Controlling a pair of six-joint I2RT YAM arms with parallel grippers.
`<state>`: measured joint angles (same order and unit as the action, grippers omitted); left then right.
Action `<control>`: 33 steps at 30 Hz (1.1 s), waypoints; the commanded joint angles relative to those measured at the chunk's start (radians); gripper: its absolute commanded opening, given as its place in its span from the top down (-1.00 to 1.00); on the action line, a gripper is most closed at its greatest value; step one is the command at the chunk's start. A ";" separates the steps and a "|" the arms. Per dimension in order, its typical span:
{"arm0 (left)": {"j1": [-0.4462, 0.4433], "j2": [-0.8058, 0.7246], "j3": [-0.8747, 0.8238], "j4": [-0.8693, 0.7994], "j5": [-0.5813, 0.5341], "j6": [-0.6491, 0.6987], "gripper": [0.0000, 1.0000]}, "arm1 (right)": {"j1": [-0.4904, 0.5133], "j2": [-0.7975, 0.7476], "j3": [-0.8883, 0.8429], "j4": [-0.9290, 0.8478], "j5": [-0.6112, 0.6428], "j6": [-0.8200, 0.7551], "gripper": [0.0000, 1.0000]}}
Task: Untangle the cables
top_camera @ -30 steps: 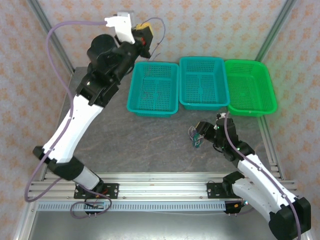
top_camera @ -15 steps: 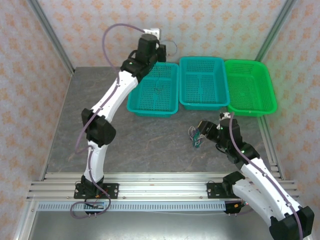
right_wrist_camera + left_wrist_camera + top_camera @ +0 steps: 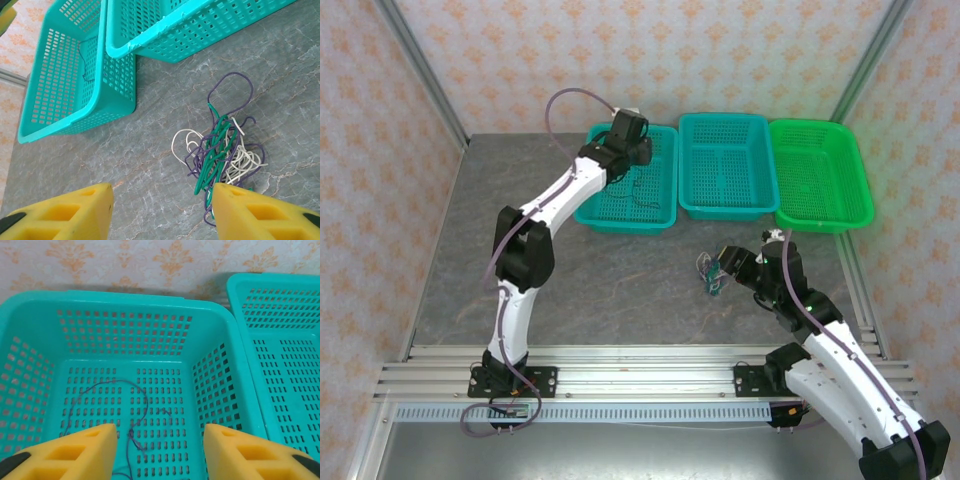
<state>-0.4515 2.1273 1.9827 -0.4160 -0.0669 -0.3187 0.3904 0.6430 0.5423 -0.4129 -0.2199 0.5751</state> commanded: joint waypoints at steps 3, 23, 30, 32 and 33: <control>-0.002 -0.314 -0.140 0.194 0.032 -0.068 0.00 | 0.004 -0.002 -0.010 -0.017 0.059 0.008 -0.14; -0.344 -0.995 -0.980 0.330 0.169 -0.002 -0.02 | 0.001 0.438 -0.026 0.207 -0.038 -0.004 -0.33; -0.372 -0.972 -1.114 0.382 0.163 -0.071 -0.02 | 0.002 0.626 0.008 0.231 -0.043 -0.044 -0.08; -0.371 -0.972 -1.118 0.383 0.153 -0.072 -0.02 | 0.001 0.644 0.012 0.221 -0.050 -0.066 0.35; -0.371 -0.974 -1.113 0.378 0.141 -0.070 -0.02 | 0.002 0.642 0.013 0.217 -0.065 -0.084 0.54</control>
<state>-0.8165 1.1610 0.8680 -0.0879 0.1043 -0.3683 0.3901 1.2762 0.5255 -0.2016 -0.2699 0.5396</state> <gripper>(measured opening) 0.511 0.318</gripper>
